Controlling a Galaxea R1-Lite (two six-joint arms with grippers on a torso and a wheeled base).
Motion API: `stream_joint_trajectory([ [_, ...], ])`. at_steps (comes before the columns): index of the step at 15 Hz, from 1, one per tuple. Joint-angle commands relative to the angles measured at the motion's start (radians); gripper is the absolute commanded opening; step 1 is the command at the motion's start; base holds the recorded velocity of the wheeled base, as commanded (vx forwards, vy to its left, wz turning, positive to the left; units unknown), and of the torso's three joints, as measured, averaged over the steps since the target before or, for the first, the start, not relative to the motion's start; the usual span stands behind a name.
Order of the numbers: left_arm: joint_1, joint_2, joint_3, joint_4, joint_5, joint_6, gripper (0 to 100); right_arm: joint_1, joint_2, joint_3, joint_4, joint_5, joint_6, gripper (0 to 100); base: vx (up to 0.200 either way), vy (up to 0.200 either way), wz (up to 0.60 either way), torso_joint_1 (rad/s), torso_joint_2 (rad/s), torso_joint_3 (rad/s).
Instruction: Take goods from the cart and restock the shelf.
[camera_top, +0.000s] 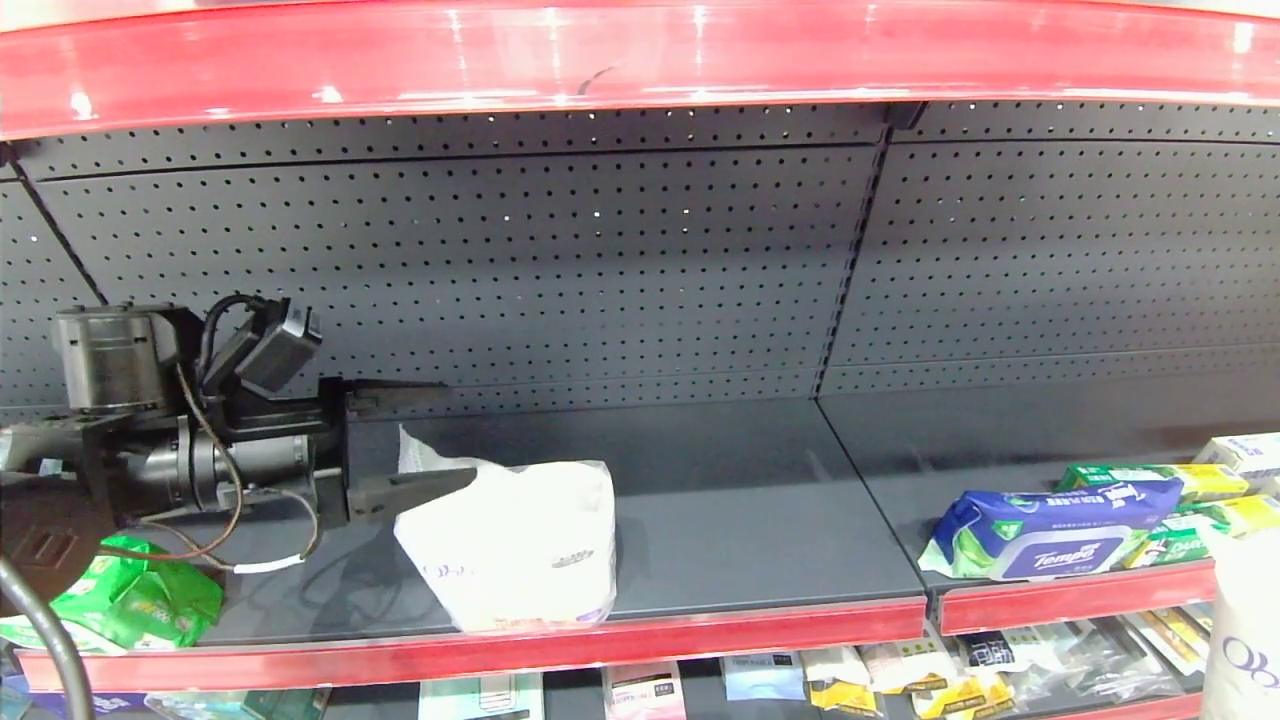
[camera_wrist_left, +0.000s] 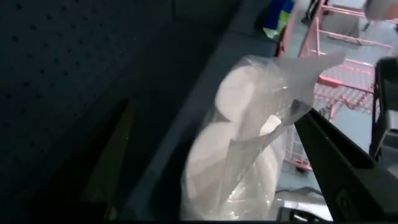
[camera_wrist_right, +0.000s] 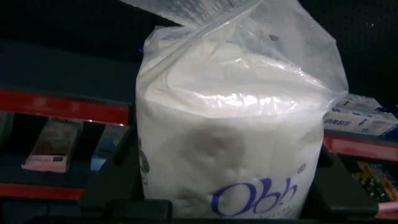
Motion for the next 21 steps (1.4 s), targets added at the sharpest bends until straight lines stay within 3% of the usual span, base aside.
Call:
stream_joint_trajectory([
  [1,-0.001,-0.006,0.002,-0.104,0.067,-0.1,100,0.0,-0.007,0.001,0.003,0.0,0.0,0,0.0,0.0,0.0,0.0,0.0,0.0],
  [3,-0.018,0.008,0.002,-0.204,0.248,-0.21,100,0.0,-0.007,0.006,0.003,0.0,0.0,0,0.0,0.0,0.0,0.0,0.0,0.0],
  [4,-0.024,0.009,0.004,-0.219,0.3,-0.228,100,0.0,-0.007,0.009,0.003,0.0,0.0,0,0.0,0.0,0.0,0.0,0.0,0.0],
  [6,-0.057,0.014,0.005,-0.302,0.493,-0.296,100,0.0,-0.007,0.015,0.003,0.002,0.001,0,0.0,0.0,0.0,0.0,0.0,0.0],
  [8,-0.055,0.014,0.001,-0.323,0.57,-0.307,100,0.002,-0.007,0.024,0.002,0.005,0.003,0,0.0,0.0,0.0,0.0,0.0,0.0],
  [9,-0.055,0.014,0.007,-0.323,0.667,-0.302,100,0.002,-0.008,0.029,0.002,0.008,0.003,0,0.0,0.0,0.0,0.0,0.0,0.0],
  [11,-0.064,0.014,0.038,-0.325,0.98,-0.293,100,0.002,-0.015,0.033,0.002,0.009,0.003,0,0.0,0.0,0.0,0.0,0.0,0.0],
  [13,-0.066,0.006,0.051,-0.326,1.164,-0.291,100,0.002,-0.016,0.035,0.002,0.009,0.011,0,0.0,0.0,0.0,0.0,0.0,0.0],
  [14,-0.069,-0.045,0.091,-0.326,1.199,-0.294,100,0.002,-0.015,0.032,0.0,0.011,0.02,0,0.0,0.0,0.0,0.0,0.0,0.0],
  [18,-0.08,-0.353,0.328,-0.234,1.078,-0.293,100,0.002,-0.013,0.024,-0.006,0.009,0.02,0,0.0,0.0,0.0,0.0,0.0,0.0],
  [19,-0.08,-0.528,0.415,-0.138,1.024,-0.291,100,0.0,-0.005,0.016,-0.009,0.008,0.02,0,0.0,0.0,0.0,0.0,0.0,0.0],
  [20,-0.08,-0.655,0.446,-0.04,0.983,-0.291,100,0.002,0.013,0.003,-0.009,0.009,0.02,0,0.0,0.0,0.0,0.0,0.0,0.0],
  [21,-0.08,-0.81,0.446,0.12,0.929,-0.291,100,0.002,0.045,-0.019,-0.011,0.011,0.021,0,0.0,0.0,0.0,0.0,0.0,0.0],
])
